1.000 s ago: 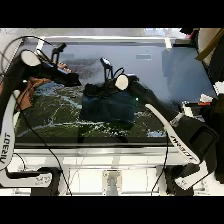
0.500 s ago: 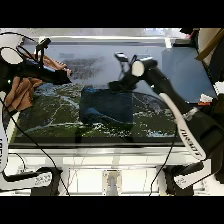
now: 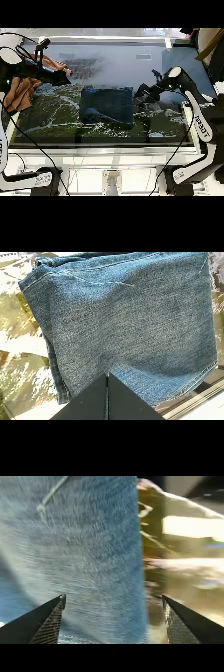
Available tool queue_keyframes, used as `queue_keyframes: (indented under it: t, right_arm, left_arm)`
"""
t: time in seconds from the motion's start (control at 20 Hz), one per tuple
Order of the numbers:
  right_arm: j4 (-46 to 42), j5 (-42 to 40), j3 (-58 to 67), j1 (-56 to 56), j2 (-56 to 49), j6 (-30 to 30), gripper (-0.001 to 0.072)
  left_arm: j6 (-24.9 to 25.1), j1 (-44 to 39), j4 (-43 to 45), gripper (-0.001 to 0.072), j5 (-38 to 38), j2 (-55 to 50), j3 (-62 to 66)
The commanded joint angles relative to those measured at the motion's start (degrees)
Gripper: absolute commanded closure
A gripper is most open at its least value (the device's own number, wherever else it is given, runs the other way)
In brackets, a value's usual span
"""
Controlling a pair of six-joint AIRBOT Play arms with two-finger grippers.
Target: Fold the clothes and pants, and hang the long-sleeved shirts on hangers.
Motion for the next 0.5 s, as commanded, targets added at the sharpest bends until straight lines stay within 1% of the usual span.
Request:
queue_keyframes:
  t: [0.0,0.1,0.2,0.45]
  right_arm:
    - [9.57,2.19,-2.49,-3.8,-4.9,-6.36,0.002]
    - [10.51,0.26,-2.47,-2.71,-7.04,-9.09,0.002]
    - [11.96,-1.44,-2.49,-1.4,-8.44,-10.56,0.0021]
    - [16.59,-3.76,-2.49,3.69,-10.4,-14.25,0.0031]
  left_arm:
    - [-0.81,0.0,-0.02,0.0694,-0.07,0.02,-0.02]
    - [-0.83,0.0,-0.02,0.0694,-0.07,0.04,-0.02]
    - [-1.66,0.0,0.0,0.0694,-0.07,0.04,-0.02]
    - [-1.66,0.0,0.0,0.0694,-0.07,0.02,-0.02]
